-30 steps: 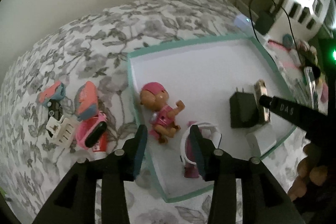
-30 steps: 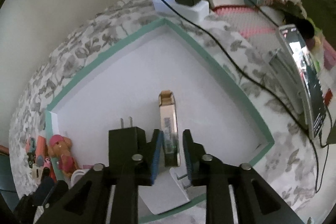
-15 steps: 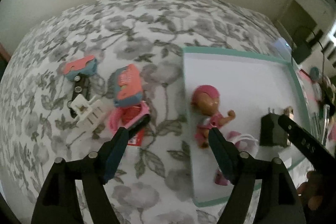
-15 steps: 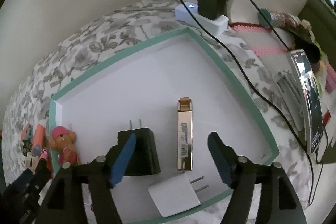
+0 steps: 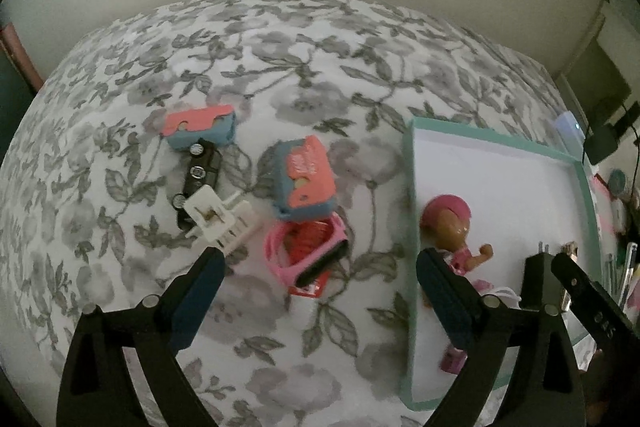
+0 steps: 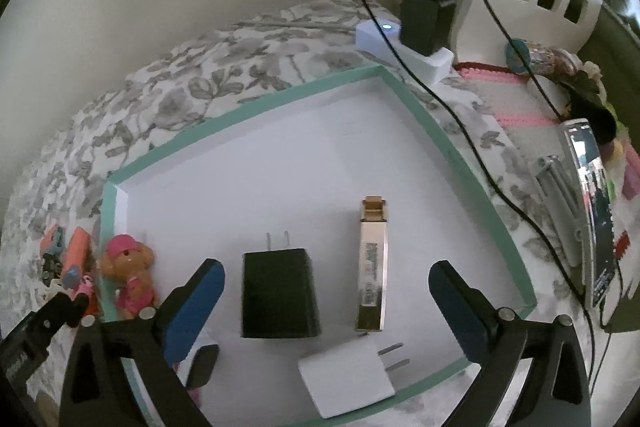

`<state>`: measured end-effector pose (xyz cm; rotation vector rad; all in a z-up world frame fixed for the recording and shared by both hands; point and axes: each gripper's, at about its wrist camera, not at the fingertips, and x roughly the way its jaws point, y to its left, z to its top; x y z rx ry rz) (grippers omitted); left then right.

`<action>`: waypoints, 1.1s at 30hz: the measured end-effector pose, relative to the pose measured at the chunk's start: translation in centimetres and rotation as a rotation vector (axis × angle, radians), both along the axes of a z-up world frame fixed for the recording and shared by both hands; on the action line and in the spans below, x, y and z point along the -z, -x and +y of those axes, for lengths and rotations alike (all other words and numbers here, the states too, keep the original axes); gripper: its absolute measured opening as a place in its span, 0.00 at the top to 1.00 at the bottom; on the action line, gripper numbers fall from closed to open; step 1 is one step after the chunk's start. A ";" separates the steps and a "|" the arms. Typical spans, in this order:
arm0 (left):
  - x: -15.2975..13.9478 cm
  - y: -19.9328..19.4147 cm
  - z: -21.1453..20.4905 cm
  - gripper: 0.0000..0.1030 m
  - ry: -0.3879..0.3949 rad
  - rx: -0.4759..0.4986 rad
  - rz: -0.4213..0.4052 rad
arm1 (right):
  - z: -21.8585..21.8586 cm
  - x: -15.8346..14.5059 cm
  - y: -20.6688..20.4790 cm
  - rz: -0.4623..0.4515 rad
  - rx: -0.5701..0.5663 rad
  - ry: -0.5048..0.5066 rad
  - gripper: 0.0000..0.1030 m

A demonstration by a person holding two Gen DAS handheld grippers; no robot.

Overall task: Organize rigid objects
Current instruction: 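Lower the band and lighter into the tray and open both tools, then withdraw both tools from the tray toward the remaining items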

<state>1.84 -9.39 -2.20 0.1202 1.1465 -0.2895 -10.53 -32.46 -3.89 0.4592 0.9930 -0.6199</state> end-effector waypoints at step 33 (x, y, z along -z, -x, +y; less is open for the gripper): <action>-0.5 -5.1 16.1 0.06 0.148 -0.419 0.020 | 19.3 -1.2 -8.9 -0.108 -0.589 -0.020 0.00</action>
